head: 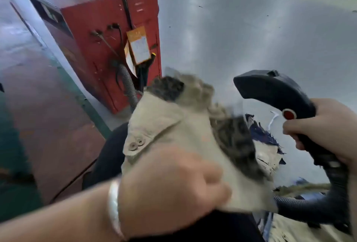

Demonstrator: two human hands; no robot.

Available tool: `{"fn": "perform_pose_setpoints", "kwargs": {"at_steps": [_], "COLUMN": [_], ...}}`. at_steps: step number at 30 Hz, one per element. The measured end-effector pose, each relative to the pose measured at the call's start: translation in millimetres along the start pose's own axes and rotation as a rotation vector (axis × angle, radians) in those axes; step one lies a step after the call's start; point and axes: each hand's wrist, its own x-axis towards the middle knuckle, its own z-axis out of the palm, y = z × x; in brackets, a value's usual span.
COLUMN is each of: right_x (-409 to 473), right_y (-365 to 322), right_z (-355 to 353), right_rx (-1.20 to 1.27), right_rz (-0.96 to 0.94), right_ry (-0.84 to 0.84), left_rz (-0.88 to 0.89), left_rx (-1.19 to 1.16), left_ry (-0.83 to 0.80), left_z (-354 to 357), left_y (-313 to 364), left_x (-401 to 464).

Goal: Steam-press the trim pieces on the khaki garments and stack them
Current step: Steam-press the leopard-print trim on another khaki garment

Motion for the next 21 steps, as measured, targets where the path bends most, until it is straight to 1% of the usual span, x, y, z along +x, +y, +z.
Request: {"fn": "perform_pose_setpoints", "kwargs": {"at_steps": [1, 2, 3, 4, 5, 6, 7, 8, 9, 11, 12, 13, 14, 16, 17, 18, 19, 20, 21], "right_x": [1, 1, 1, 0, 0, 0, 0, 0, -1, -3, -6, -9, -14, -26, -32, -38, -44, -50, -56], "right_y": [3, 4, 5, 5, 6, 6, 9, 11, 13, 17, 19, 22, 24, 29, 32, 35, 39, 43, 45], "right_z": [5, 9, 12, 15, 17, 19, 21, 21, 22, 23, 23, 23, 24, 26, 27, 27, 27, 26, 24], "right_rx": [0.01, 0.009, 0.002, -0.019, -0.029, -0.035, -0.035, -0.039, -0.041, -0.058, -0.075, -0.086, -0.101, -0.133, -0.14, -0.134, -0.121, -0.114, -0.114], "right_rz": [-0.002, -0.004, -0.005, -0.012, -0.021, -0.019, -0.018, -0.013, -0.011, -0.002, 0.002, -0.004, -0.012, -0.028, -0.034, -0.036, -0.033, -0.024, -0.015], "right_ry": [-0.013, -0.021, -0.049, -0.066, -0.082, -0.094, -0.105, -0.108, -0.11, -0.103, -0.104, -0.103, -0.107, -0.128, -0.14, -0.149, -0.151, -0.148, -0.143], "left_rz": [0.079, 0.124, 0.092, 0.012, 0.038, 0.023, -0.027, -0.057, -0.071, -0.163, -0.174, -0.169, -0.177, -0.187, -0.165, -0.163, -0.174, -0.198, -0.171], "left_rx": [0.066, 0.05, -0.001, -0.073, -0.093, -0.125, -0.155, -0.176, -0.12, -0.158, -0.144, -0.138, -0.148, -0.191, -0.208, -0.21, -0.2, -0.188, -0.186], "left_ry": [0.005, 0.016, -0.048, -0.033, -0.029, 0.046, 0.045, -0.018, -0.02, -0.111, -0.113, -0.079, -0.144, -0.442, -0.461, -0.423, -0.34, -0.199, -0.015], "left_z": [38, 69, 92, 105, 121, 127, 130, 128, 131, 123, 121, 120, 121, 119, 115, 107, 100, 90, 83], "left_y": [27, 33, 36, 32, 32, 29, 32, 42, 47, 43, 39, 37, 33, 28, 26, 22, 17, 13, 11], "left_x": [-14, -14, -27, -33, -33, -28, -25, -29, -33, -35, -37, -39, -40, -38, -36, -30, -27, -20, -14]}}
